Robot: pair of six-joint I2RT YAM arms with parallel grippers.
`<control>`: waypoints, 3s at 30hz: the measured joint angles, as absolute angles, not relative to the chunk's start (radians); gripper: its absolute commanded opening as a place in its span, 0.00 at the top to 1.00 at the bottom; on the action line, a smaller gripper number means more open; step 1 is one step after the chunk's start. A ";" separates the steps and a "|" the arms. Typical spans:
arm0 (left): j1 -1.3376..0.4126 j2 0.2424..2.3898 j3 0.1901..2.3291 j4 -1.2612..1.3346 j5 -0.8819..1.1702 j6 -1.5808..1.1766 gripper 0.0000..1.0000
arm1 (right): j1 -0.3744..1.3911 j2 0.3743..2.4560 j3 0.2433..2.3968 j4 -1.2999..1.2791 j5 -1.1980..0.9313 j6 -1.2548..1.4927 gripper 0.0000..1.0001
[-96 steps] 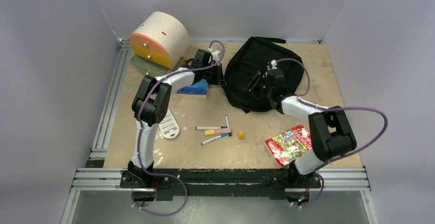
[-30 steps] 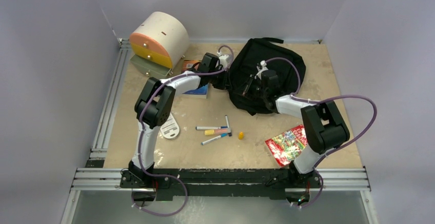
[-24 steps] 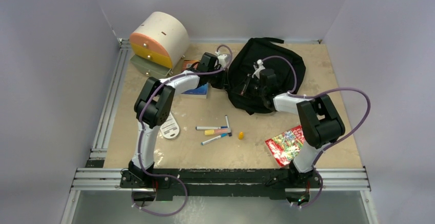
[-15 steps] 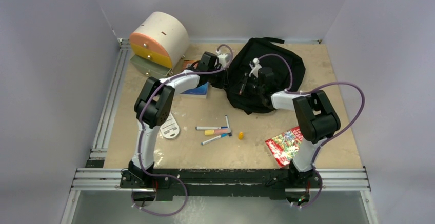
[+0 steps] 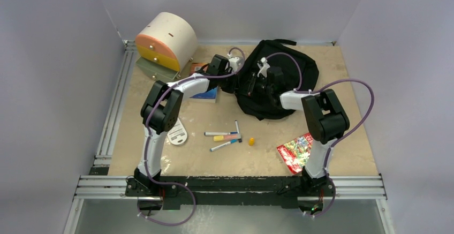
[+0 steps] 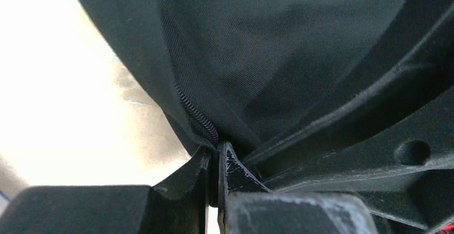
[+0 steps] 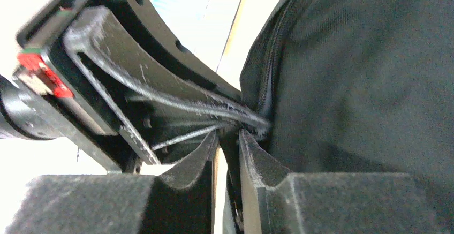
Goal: Pack the student bag
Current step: Unzip the student bag at the center of the board.
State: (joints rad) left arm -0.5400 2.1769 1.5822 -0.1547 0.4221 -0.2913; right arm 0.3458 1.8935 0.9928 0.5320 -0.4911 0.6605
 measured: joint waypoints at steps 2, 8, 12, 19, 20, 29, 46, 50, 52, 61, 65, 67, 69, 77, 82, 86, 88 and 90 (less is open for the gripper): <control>-0.545 2.177 1.583 -0.159 0.433 -0.292 1.00 | 0.346 1.894 1.000 0.530 -0.492 0.656 0.76; -0.546 2.177 1.585 -0.166 0.431 -0.291 1.00 | 0.346 1.895 1.000 0.529 -0.492 0.648 0.96; -0.546 2.177 1.586 -0.169 0.431 -0.291 1.00 | 0.346 1.895 1.000 0.529 -0.491 0.646 1.00; -0.549 2.177 1.586 -0.173 0.429 -0.292 1.00 | 0.346 1.877 1.000 0.497 -0.454 0.632 1.00; -0.551 2.177 1.586 -0.173 0.426 -0.293 1.00 | 0.346 1.868 1.000 0.485 -0.435 0.628 1.00; -0.561 2.177 1.590 -0.175 0.415 -0.295 1.00 | 0.347 1.701 0.966 0.373 -0.272 0.596 1.00; -0.562 2.177 1.594 -0.188 0.408 -0.301 1.00 | 0.350 1.565 0.914 0.182 -0.097 0.493 1.00; -0.562 2.177 1.596 -0.192 0.403 -0.303 1.00 | 0.350 1.563 0.914 0.129 -0.069 0.469 1.00; -0.562 2.177 1.596 -0.197 0.397 -0.303 1.00 | 0.350 1.562 0.914 0.101 -0.058 0.459 1.00; -0.556 2.177 1.596 -0.211 0.378 -0.307 1.00 | 0.351 1.467 0.914 0.015 -0.020 0.426 1.00; -0.552 2.177 1.600 -0.213 0.360 -0.307 1.00 | 0.352 1.432 0.914 -0.023 -0.010 0.424 1.00; -0.547 2.177 1.602 -0.216 0.353 -0.307 1.00 | 0.352 1.425 0.914 -0.049 0.011 0.424 1.00; -0.538 2.177 1.603 -0.218 0.349 -0.307 1.00 | 0.352 1.417 0.914 -0.080 0.036 0.427 1.00; -0.489 2.177 1.610 -0.227 0.339 -0.322 1.00 | 0.353 1.394 0.914 -0.170 0.139 0.484 1.00; -0.466 2.177 1.610 -0.231 0.324 -0.323 1.00 | 0.353 1.387 0.914 -0.197 0.220 0.532 1.00; -0.462 2.176 1.611 -0.236 0.310 -0.323 1.00 | 0.353 1.387 0.916 -0.207 0.297 0.567 1.00; -0.461 2.175 1.611 -0.238 0.302 -0.323 1.00 | 0.353 1.387 0.919 -0.221 0.341 0.580 1.00; -0.455 2.173 1.611 -0.244 0.294 -0.322 1.00 | 0.352 1.387 0.922 -0.232 0.383 0.595 1.00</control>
